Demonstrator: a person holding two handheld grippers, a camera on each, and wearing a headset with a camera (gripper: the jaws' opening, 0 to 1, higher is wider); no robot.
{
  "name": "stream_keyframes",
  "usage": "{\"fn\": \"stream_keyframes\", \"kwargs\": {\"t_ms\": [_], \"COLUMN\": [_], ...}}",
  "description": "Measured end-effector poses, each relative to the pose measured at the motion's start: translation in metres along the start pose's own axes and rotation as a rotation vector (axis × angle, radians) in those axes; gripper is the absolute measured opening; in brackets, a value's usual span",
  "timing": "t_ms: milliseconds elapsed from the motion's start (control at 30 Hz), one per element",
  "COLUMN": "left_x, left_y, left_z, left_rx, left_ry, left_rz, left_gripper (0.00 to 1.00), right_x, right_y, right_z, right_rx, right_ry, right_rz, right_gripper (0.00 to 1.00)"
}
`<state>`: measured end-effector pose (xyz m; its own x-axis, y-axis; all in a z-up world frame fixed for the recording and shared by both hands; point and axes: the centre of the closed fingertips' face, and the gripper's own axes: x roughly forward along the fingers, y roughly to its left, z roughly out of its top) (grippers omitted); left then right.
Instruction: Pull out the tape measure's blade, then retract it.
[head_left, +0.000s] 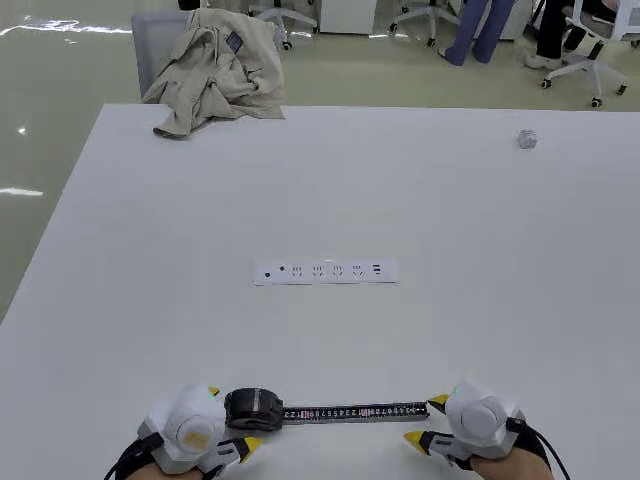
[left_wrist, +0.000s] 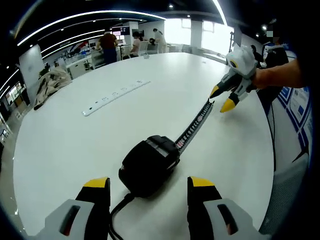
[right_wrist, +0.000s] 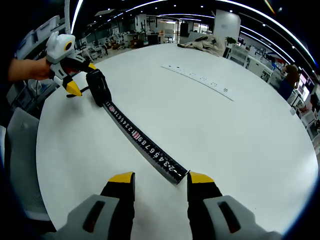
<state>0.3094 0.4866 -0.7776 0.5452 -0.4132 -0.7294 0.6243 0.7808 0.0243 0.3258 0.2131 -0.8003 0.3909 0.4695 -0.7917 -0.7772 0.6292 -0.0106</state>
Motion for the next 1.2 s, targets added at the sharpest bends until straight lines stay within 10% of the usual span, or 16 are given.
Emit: {"fn": "stream_keyframes", "kwargs": {"t_ms": [700, 1200], "left_x": [-0.031, -0.051], "left_y": [-0.011, -0.029], "left_z": [-0.023, -0.011], "left_rx": [-0.194, -0.269], "left_ry": [-0.013, -0.074], "left_rz": [0.076, 0.096], "left_gripper": [0.73, 0.82], "right_x": [-0.024, -0.045], "right_y": [0.03, 0.047], "right_z": [0.004, 0.012], "right_rx": [0.052, 0.12], "right_ry": [-0.058, -0.117], "right_rz": [-0.029, -0.073], "right_gripper": [0.52, 0.56]}}
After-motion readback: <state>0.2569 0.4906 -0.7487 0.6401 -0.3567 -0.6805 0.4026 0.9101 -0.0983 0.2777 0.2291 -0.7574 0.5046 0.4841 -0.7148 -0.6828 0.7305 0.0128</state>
